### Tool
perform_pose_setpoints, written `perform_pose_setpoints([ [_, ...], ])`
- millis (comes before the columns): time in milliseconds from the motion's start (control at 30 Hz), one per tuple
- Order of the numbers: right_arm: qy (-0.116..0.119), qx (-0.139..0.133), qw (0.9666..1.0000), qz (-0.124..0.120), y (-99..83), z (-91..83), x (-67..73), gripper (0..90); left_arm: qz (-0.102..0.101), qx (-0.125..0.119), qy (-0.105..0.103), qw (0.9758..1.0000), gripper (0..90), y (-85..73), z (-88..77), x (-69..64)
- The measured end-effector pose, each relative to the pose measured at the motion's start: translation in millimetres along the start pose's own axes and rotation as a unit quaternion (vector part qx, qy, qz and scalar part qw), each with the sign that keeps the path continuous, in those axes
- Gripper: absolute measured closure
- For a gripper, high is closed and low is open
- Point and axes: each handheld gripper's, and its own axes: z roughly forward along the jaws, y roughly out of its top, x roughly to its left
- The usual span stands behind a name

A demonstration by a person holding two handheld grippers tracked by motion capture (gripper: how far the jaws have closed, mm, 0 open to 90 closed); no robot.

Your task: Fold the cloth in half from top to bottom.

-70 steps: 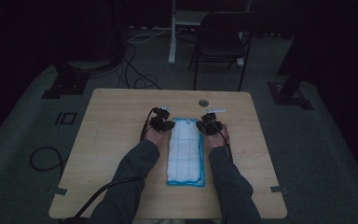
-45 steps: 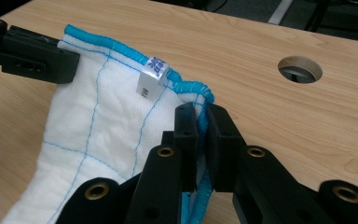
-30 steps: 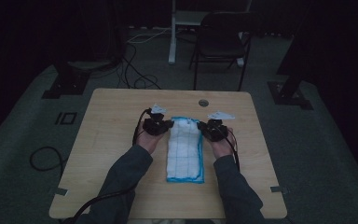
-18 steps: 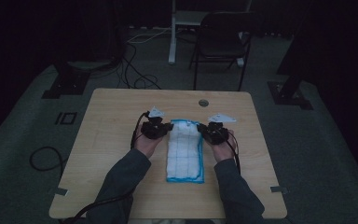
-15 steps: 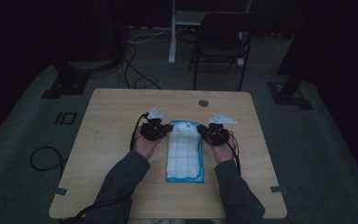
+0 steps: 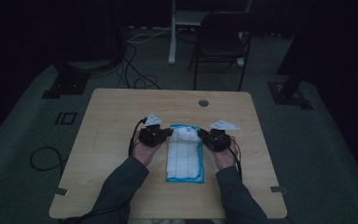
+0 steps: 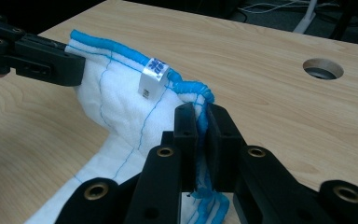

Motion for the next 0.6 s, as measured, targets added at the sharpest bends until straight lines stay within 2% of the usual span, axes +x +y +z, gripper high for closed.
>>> perform_pose_setpoints([
  [600, 0.006, 0.000, 0.9998, -0.017, -13.6, -8.5, 11.5, 84.0, -0.003, -0.006, -0.009, 0.9999, 86.6, -15.8, -9.2, -8.5],
])
